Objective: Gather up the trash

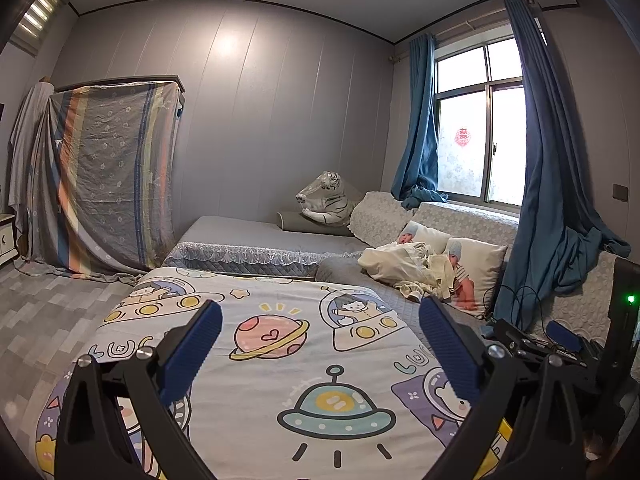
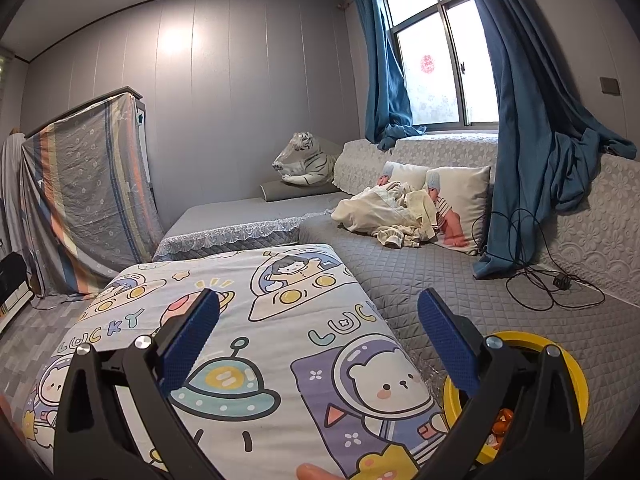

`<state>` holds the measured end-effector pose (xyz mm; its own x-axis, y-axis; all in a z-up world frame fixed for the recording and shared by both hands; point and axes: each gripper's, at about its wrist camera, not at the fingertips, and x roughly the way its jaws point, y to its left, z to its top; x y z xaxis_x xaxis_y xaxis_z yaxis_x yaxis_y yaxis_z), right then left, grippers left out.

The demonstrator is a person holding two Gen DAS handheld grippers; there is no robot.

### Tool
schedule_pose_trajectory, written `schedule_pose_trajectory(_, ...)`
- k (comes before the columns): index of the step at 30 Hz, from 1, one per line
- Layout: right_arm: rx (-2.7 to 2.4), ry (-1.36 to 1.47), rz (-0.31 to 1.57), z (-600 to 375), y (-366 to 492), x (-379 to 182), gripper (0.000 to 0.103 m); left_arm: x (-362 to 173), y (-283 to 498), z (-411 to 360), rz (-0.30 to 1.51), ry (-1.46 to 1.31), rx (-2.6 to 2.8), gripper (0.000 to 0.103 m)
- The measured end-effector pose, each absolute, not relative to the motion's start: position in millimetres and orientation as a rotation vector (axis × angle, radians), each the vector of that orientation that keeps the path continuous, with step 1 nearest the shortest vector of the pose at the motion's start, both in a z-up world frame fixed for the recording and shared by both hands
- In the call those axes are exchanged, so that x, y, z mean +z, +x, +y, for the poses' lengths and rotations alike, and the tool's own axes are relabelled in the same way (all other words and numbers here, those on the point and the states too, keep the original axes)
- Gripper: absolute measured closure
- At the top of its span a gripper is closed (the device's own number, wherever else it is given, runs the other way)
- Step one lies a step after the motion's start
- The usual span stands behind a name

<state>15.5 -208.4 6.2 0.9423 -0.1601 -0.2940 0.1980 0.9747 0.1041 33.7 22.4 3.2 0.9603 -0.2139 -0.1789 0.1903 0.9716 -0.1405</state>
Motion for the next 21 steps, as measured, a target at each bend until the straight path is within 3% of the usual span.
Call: schedule_pose_trajectory(21,-0.185,0.148,0.313,-207.4,20.3,2.0,0.008,-3.9,40.3,22.9,0.227,-0.131,-0.210,0.008)
